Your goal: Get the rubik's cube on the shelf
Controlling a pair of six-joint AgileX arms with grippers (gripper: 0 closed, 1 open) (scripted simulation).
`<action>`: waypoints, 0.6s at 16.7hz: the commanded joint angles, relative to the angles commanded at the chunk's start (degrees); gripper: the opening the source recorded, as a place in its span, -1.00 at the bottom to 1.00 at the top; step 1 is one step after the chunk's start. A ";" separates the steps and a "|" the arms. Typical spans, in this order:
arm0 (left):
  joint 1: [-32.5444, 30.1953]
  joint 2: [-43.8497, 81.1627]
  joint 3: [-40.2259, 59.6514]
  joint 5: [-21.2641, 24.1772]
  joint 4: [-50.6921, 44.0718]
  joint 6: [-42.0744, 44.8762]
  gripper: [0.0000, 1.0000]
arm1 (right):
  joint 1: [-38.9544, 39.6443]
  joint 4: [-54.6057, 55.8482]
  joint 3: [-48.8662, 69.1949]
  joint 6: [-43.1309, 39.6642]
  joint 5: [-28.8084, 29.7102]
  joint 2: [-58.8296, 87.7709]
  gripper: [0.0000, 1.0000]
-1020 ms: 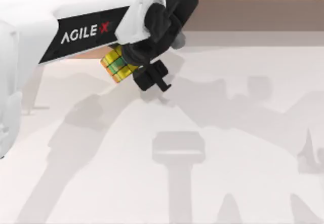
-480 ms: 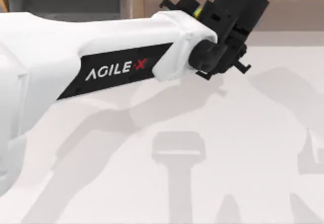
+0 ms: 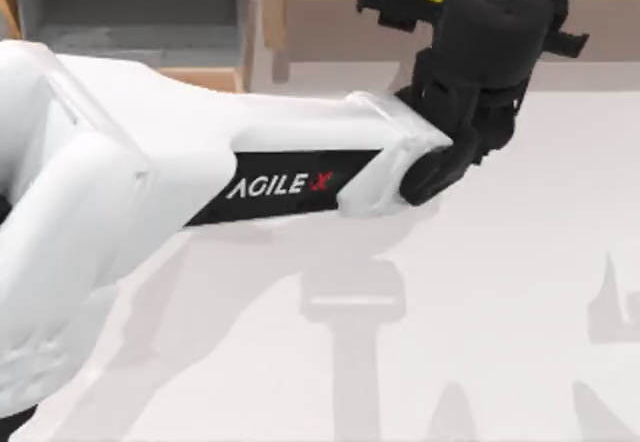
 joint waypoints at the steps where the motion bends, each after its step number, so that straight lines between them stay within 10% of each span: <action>1: 0.23 1.08 -0.18 -0.60 5.55 -0.30 -1.00 | 0.00 0.00 0.00 0.00 0.00 0.00 1.00; 10: 2.76 11.22 -2.30 -4.67 29.34 1.16 -1.00 | 0.00 0.00 0.00 0.00 0.00 0.00 1.00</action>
